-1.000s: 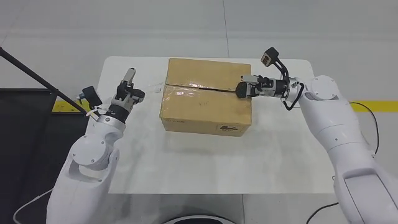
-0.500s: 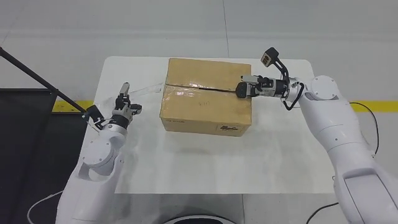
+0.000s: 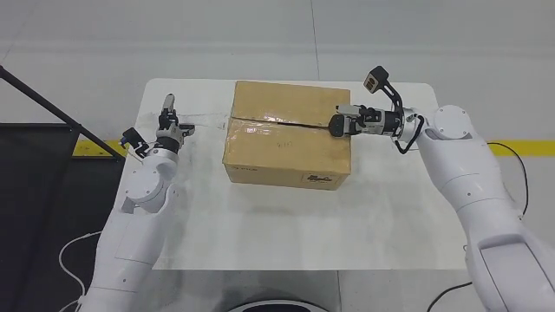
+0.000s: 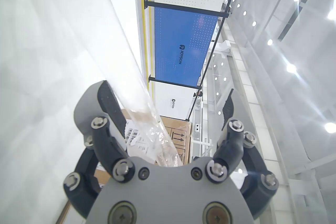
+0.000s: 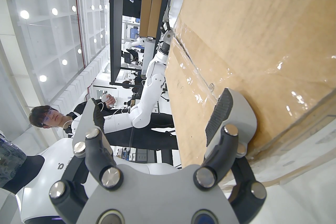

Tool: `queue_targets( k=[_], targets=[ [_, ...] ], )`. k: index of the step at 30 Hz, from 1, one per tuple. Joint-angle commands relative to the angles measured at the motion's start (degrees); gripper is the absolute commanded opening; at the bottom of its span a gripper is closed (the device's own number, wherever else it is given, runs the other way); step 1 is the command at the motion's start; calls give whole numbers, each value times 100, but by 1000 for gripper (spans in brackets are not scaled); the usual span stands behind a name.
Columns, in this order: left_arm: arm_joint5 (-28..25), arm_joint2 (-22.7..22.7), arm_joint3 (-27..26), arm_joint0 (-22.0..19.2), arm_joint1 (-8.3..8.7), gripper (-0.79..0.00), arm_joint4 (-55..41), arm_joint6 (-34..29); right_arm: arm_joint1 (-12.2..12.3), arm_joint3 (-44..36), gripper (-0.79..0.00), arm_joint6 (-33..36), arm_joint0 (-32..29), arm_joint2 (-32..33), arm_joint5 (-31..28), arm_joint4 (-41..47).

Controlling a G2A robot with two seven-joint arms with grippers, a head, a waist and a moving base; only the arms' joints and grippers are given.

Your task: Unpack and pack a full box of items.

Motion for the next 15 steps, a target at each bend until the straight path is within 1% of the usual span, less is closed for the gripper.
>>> queue_targets(
  k=[1,5,9,11,15],
  targets=[
    [-12,-7,35,-35,-6,0,-26,-63,0,0,0,0,0,0,0,0],
    [112,86,59,-24,-7,0,136,-301,0,0,0,0,0,0,0,0],
    [332,263,158,-21,-19,0,315,-505,0,0,0,0,0,0,0,0],
    [357,352,147,2,-24,0,452,-589,0,0,0,0,0,0,0,0],
    [353,461,215,-58,-58,0,530,-450,0,0,0,0,0,0,0,0]
  ],
)
